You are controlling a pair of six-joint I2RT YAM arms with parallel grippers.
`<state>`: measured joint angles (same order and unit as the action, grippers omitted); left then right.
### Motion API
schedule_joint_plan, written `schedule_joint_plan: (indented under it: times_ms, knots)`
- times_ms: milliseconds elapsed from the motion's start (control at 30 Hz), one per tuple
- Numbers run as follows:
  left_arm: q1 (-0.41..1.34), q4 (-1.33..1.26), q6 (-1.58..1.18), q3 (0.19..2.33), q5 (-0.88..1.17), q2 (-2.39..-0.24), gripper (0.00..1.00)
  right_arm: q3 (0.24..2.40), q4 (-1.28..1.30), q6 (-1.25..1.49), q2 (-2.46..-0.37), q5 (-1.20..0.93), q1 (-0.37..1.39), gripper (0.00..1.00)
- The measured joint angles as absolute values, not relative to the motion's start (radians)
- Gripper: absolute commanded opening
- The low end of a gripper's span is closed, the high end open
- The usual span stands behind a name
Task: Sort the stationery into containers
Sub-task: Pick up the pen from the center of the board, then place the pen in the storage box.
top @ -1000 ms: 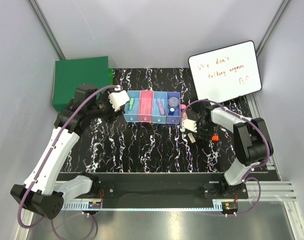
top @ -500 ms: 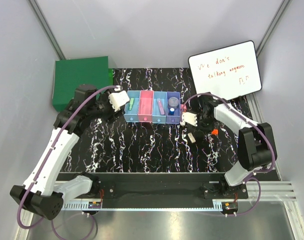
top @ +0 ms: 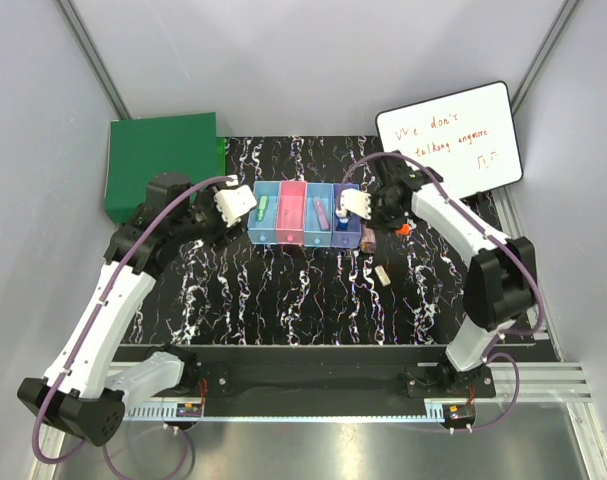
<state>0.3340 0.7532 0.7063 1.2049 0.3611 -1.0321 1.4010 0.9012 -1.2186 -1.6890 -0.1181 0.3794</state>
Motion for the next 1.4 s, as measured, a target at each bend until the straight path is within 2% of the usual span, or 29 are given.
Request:
schedule_joint_plan:
  times_ms: [400, 767, 1067, 1400]
  knots:
    - [0.334, 0.751, 0.706, 1.169, 0.36, -0.999, 0.65, 1.831, 0.885, -0.782, -1.977, -0.22, 0.469, 0.0]
    - [0.334, 0.751, 0.713, 1.148, 0.354, -0.984, 0.65, 2.182, 0.876, -0.347, -2.211, -0.378, 0.475, 0.0]
    - [0.334, 0.743, 0.728, 1.11, 0.35, -0.968, 0.65, 2.24, 0.868, -0.202, -2.339, -0.428, 0.475, 0.0]
    - [0.334, 0.73, 0.733, 1.102, 0.351, -0.964, 0.65, 2.23, 0.855, -0.186, -2.347, -0.401, 0.475, 0.0]
